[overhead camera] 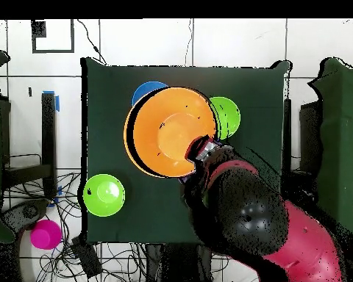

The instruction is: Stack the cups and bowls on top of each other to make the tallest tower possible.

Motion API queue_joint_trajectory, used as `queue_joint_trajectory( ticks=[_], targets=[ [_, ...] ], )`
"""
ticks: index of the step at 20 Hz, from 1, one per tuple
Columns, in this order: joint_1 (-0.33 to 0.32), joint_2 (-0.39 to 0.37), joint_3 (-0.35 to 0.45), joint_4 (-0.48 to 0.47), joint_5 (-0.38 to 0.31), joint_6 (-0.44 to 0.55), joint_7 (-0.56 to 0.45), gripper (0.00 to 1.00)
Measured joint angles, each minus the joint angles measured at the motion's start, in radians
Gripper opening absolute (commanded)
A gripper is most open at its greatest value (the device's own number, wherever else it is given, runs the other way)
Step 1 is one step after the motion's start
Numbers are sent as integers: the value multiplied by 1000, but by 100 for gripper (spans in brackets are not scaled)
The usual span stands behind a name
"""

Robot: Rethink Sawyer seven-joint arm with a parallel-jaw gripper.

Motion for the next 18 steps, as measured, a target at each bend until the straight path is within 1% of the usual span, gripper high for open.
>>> queue_joint_trajectory(
  ticks=[3,6,12,18],
  targets=[
    [-15,5,31,35,-26,-69,0,0],
    [-21,3,49,55,-50,-93,0,0],
    [-21,-3,62,73,-94,-94,0,0],
    [-20,-10,62,73,-120,-94,0,0]
  ],
)
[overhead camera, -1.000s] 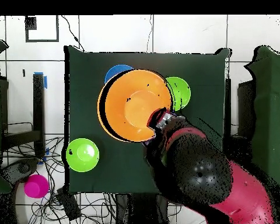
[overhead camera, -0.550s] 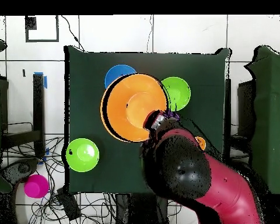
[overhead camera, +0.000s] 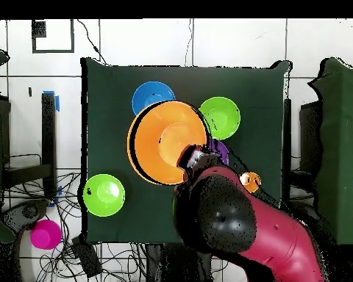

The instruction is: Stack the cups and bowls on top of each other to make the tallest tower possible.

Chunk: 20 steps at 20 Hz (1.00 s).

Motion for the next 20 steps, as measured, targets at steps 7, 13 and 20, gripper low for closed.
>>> queue_joint_trajectory(
  ticks=[7,13,20],
  targets=[
    [-2,-28,0,0,-7,20,0,0],
    [-44,-32,10,0,-28,21,0,0],
    [-90,-32,25,0,-55,21,0,0]
  ],
)
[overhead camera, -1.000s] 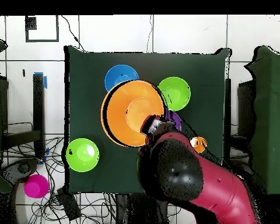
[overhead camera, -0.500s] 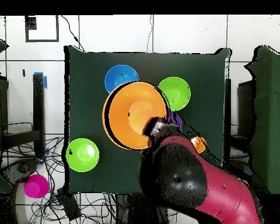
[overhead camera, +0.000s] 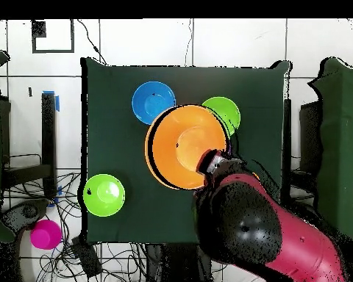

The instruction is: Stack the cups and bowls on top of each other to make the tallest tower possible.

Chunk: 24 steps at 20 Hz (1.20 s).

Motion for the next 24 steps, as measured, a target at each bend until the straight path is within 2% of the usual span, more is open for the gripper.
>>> queue_joint_trajectory(
  ticks=[7,14,24],
  targets=[
    [-42,0,36,0,-31,0,0,0],
    [-54,0,52,0,-41,0,0,0],
    [-57,31,80,0,-110,0,0,0]
  ],
)
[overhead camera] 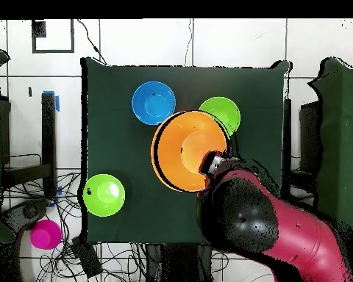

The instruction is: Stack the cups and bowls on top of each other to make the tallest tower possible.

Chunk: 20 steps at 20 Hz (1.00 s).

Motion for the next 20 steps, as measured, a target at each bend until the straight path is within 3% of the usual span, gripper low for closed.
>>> queue_joint_trajectory(
  ticks=[12,20],
  targets=[
    [0,92,4,-4,-75,-1,0,0],
    [0,113,4,-16,-112,-1,0,0]
  ],
)
